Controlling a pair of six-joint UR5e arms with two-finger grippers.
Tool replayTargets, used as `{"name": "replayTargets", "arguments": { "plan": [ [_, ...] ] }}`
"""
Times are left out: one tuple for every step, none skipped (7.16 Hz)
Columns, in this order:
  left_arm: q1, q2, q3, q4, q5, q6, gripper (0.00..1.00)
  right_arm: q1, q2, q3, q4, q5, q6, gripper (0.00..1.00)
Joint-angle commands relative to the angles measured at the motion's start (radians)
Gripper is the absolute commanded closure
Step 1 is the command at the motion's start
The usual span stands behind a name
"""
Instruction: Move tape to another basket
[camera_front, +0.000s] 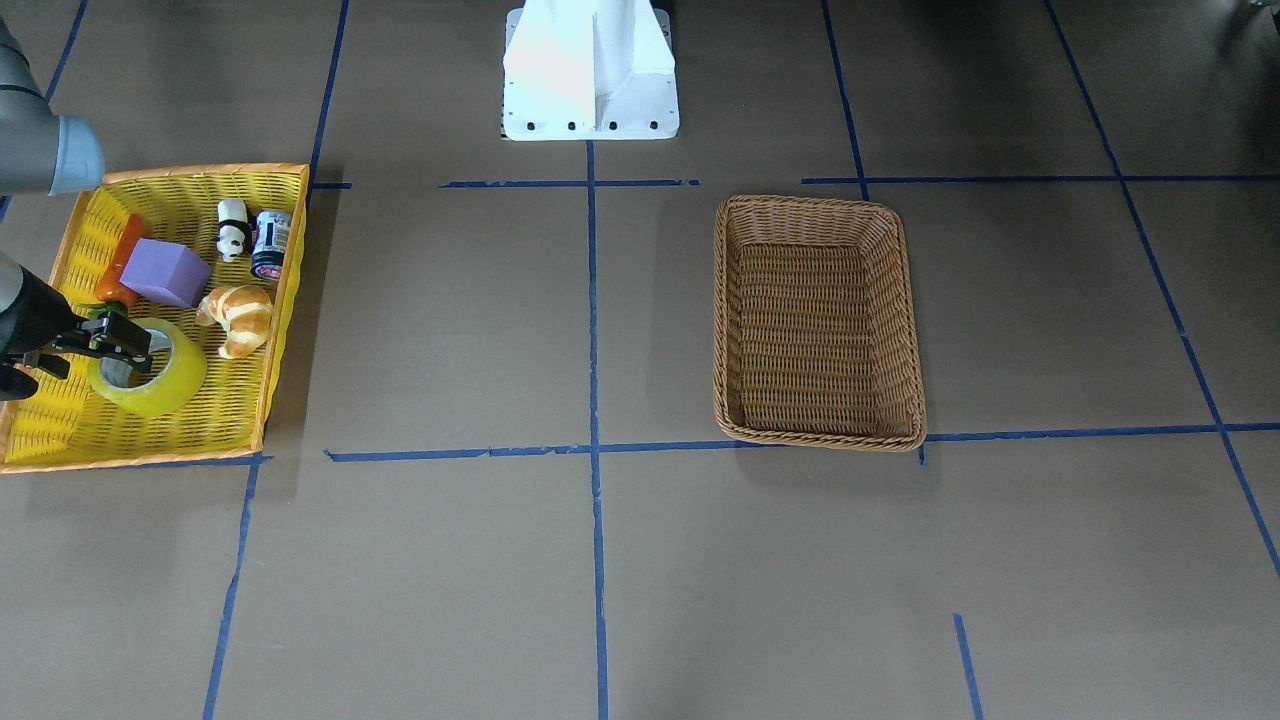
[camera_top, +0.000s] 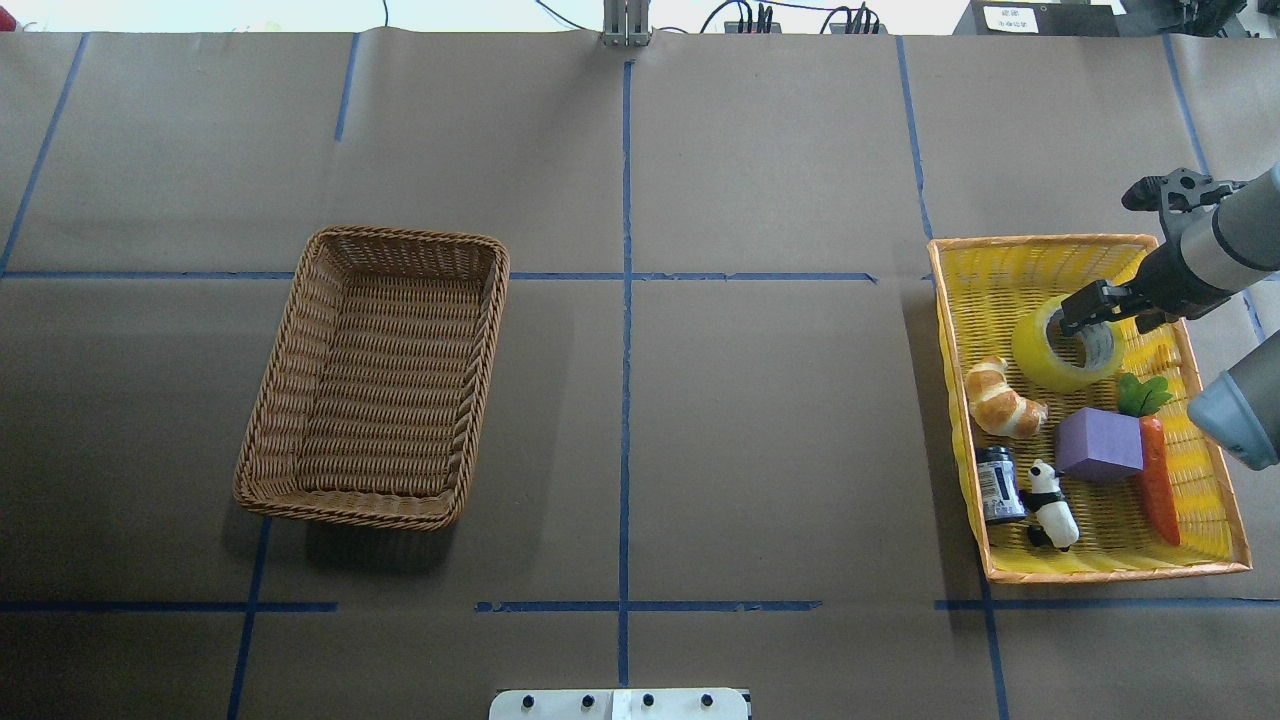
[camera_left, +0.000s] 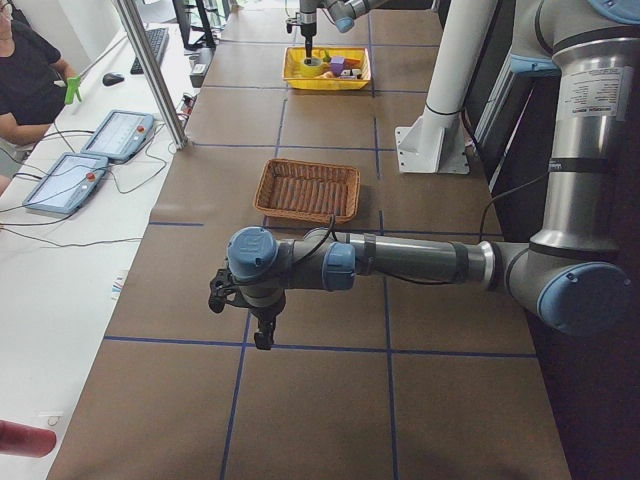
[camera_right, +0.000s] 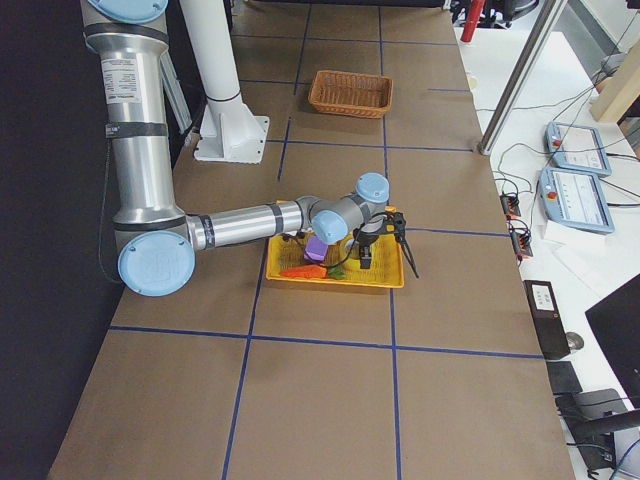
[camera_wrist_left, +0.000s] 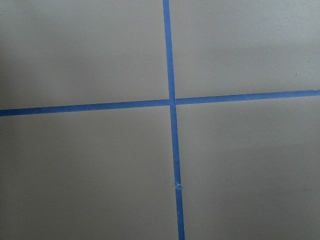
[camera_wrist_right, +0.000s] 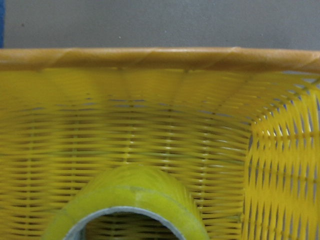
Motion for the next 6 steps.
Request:
{"name": "replayTargets", "arguments": {
  "plan": [
    [0.001, 0.000, -0.003, 0.000, -0.003, 0.000, 0.00, -0.019, -0.007, -0.026, 0.000, 0.000, 0.003, 0.00],
    [0.001, 0.000, -0.009, 0.000, -0.001, 0.000, 0.00, -0.029, -0.007, -0.032, 0.000, 0.000, 0.006, 0.00],
    [0.001, 0.001, -0.011, 0.000, -0.001, 0.000, 0.00, -0.031, -0.007, -0.032, 0.000, 0.000, 0.008, 0.00],
    [0.001, 0.000, -0.011, 0.000, -0.003, 0.000, 0.00, -0.032, -0.007, -0.032, -0.002, 0.000, 0.009, 0.09],
    [0.001, 0.000, -0.018, 0.003, -0.001, -0.002, 0.00, -0.031, -0.008, -0.034, -0.002, 0.003, 0.000, 0.65],
    [0.001, 0.001, -0.026, 0.006, -0.001, -0.002, 0.00, -0.029, -0.008, -0.031, -0.002, 0.010, -0.005, 0.91]
  ]
}}
